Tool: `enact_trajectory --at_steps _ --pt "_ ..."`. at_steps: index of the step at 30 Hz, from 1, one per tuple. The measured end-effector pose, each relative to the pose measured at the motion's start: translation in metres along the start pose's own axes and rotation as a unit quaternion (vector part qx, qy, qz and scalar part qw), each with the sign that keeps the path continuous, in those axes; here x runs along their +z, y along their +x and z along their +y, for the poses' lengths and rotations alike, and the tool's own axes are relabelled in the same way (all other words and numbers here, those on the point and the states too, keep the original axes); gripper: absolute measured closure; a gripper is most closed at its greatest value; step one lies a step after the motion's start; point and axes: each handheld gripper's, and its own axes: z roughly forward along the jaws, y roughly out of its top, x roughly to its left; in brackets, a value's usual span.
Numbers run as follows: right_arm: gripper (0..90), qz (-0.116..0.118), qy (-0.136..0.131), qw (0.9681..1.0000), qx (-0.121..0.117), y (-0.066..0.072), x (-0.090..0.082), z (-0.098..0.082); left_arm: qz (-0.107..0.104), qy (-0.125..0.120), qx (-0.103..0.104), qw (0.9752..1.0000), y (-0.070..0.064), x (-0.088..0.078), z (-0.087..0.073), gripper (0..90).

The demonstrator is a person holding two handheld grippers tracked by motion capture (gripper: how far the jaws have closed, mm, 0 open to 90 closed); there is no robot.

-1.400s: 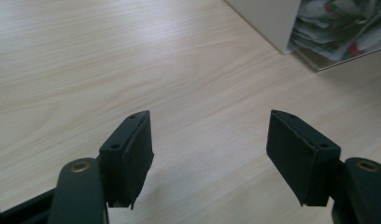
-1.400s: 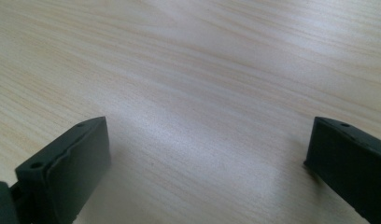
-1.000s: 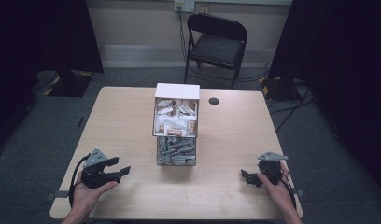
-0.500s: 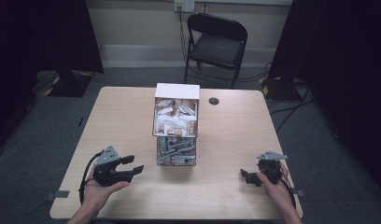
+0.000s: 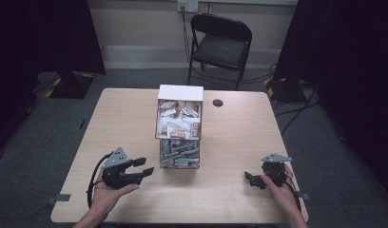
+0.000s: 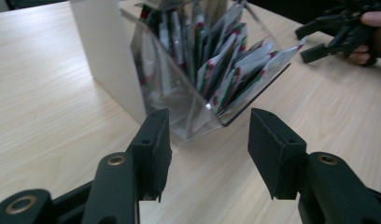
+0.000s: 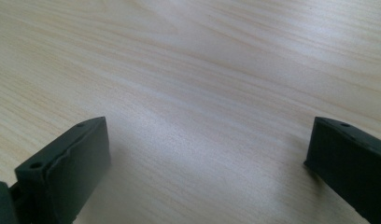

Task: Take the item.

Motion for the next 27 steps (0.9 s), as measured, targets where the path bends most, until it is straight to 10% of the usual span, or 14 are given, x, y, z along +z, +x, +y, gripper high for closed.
enact_trajectory --at_steps 27 --pt "0.0 0.002 -0.001 1.0 -0.001 0.0 0.001 0.001 -0.072 0.006 0.013 0.9973 -0.021 0.039 0.038 61.1"
